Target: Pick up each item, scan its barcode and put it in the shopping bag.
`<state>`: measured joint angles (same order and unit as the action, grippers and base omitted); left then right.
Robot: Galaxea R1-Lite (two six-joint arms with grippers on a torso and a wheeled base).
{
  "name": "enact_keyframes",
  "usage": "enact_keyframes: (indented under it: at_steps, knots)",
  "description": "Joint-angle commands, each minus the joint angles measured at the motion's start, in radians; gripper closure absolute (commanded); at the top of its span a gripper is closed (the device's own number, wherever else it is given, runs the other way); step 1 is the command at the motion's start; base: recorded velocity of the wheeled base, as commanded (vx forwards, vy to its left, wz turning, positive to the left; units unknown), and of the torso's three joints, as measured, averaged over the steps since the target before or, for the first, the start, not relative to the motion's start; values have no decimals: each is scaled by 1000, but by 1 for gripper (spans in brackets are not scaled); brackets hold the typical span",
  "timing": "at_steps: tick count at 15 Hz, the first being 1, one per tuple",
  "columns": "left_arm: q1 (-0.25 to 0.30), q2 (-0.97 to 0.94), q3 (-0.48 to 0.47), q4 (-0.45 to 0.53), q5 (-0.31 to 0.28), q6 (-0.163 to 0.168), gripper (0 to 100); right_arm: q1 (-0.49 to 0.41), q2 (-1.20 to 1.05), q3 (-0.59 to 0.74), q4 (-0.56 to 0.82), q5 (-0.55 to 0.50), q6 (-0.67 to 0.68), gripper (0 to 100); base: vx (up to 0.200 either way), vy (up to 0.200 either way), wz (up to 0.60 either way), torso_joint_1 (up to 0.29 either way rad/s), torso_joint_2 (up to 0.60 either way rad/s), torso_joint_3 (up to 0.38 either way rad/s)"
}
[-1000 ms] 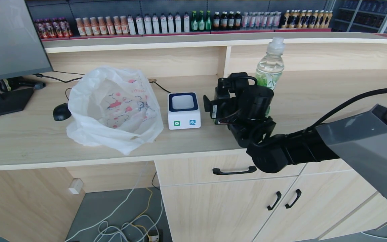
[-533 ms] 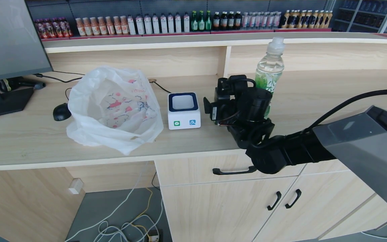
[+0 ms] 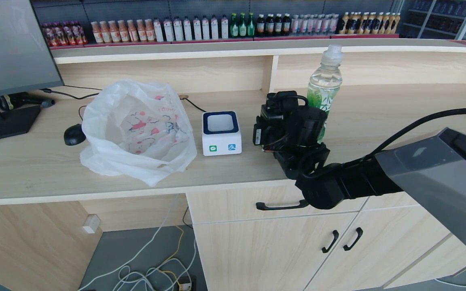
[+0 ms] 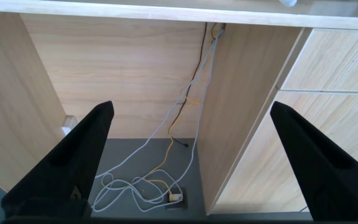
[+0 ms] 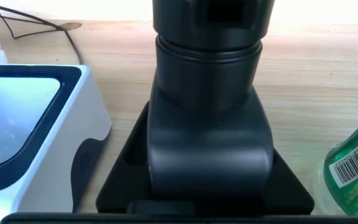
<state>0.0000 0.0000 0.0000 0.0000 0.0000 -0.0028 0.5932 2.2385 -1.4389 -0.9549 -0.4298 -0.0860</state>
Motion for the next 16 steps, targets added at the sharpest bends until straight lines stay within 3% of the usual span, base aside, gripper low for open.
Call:
enact_keyframes:
  at_steps: [1, 12, 16]
  knots:
    - [0, 0, 0, 0, 0, 0, 0, 0, -7, 3, -1, 0, 0, 100, 0, 0, 0, 0, 0, 0]
    - [0, 0, 0, 0, 0, 0, 0, -10, -10, 40, -2, 17, 17, 100, 0, 0, 0, 0, 0, 0]
    - [0, 0, 0, 0, 0, 0, 0, -6, -103, 74, -7, 49, 34, 100, 0, 0, 0, 0, 0, 0]
